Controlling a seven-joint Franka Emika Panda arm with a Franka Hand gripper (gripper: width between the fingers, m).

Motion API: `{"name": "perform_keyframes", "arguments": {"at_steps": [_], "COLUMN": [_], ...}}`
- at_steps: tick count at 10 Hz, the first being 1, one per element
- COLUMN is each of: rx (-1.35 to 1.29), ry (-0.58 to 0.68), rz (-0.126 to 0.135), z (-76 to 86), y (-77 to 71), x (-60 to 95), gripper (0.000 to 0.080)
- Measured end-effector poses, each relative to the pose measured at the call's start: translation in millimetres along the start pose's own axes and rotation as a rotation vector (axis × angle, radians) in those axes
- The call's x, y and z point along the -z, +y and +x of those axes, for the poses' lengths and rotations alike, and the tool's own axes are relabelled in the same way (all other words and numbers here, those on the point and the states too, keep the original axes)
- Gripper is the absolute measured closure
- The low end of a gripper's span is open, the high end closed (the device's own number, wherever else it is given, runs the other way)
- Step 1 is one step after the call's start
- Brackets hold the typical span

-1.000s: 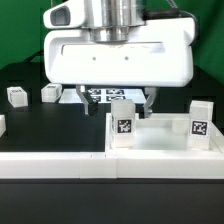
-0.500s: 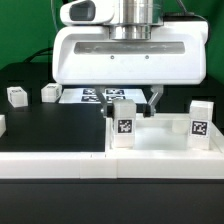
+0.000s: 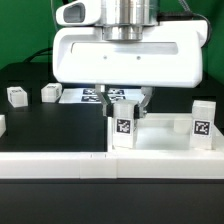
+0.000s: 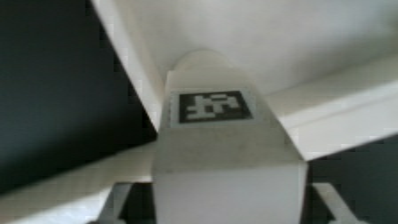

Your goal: Assemble square table

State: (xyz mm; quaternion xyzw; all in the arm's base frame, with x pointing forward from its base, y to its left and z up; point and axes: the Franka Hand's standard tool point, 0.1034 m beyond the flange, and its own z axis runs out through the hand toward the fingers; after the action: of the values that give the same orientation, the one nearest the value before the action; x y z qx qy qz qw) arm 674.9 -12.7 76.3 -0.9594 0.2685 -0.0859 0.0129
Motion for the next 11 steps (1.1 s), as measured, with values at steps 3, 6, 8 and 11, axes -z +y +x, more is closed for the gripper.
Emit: {"name": "perform_keyframes", "arguments": {"at_steps": [3,6,8,11], "rx": [-0.583,-0.738,-0.843,-0.971], "ry": [-0.062,-0.146,-0.163,-0.164], "rz": [0.033,0.033,0.006,-0.012], "z": [-0.5,2.4,0.8,-3.0], "y": [11.9,15.9,16.1,12.6], "x": [0.2,1.9,4.2,1.8], "gripper": [0.0508,0.0508,0.0508,0.0508]}}
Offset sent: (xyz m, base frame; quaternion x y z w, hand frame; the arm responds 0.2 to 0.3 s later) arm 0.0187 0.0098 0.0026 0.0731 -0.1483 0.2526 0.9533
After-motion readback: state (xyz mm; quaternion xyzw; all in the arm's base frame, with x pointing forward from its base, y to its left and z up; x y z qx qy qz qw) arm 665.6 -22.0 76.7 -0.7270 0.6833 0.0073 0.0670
